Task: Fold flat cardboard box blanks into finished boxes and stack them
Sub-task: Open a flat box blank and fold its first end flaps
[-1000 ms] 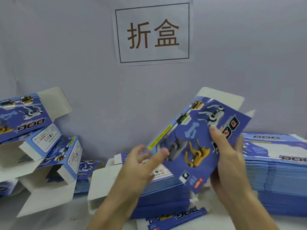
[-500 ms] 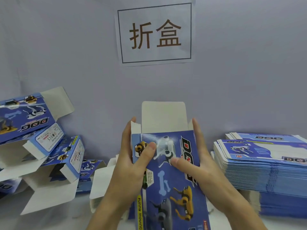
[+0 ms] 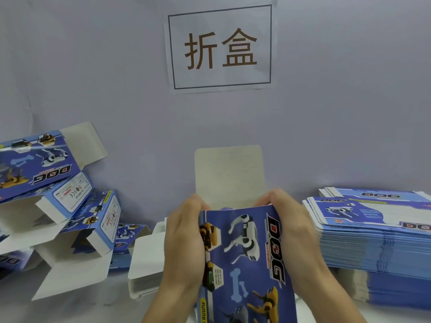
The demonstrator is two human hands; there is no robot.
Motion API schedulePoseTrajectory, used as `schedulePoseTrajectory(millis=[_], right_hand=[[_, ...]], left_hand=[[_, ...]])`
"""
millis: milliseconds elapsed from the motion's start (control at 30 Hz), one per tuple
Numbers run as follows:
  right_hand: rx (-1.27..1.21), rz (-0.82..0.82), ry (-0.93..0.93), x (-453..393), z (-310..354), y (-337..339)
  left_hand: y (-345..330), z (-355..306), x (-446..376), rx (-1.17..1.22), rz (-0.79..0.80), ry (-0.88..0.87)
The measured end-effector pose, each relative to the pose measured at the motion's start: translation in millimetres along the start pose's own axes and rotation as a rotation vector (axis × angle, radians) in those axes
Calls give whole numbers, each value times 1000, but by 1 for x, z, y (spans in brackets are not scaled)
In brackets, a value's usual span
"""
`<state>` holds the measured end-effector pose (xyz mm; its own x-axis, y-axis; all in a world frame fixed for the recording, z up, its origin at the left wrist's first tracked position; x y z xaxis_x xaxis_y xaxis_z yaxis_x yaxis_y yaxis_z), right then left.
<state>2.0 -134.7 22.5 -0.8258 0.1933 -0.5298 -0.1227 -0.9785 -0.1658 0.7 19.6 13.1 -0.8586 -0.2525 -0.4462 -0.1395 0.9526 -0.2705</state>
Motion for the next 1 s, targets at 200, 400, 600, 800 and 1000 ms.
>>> schedulePoseTrajectory(millis=[200, 400, 600, 800, 1000], right_hand=[[-86, 43, -111, 5, -3, -7], [-269, 50, -152, 14, 0, -9], [-168, 268, 21, 6, 13, 0], [-339, 315, -132, 12, 9, 12], [-282, 229, -111, 4, 11, 12]], left_hand=[[6, -3, -9, 183, -45, 72], [7, -11, -6, 220, -14, -60], [11, -13, -5, 119, 54, -128], [12, -23, -1, -51, 233, -228], [10, -39, 4, -126, 313, -263]])
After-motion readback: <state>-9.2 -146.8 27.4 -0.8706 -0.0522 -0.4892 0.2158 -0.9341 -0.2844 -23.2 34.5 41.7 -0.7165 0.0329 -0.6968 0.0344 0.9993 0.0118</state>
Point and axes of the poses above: each hand's wrist, its own x-axis away from the middle knuckle, its own y-axis out of the back of the hand, z = x × y, the point moved 3 cm from there along -x, towards the middle knuckle, and after that the axes turned 7 degrees about -z, right-handed, at the moved point
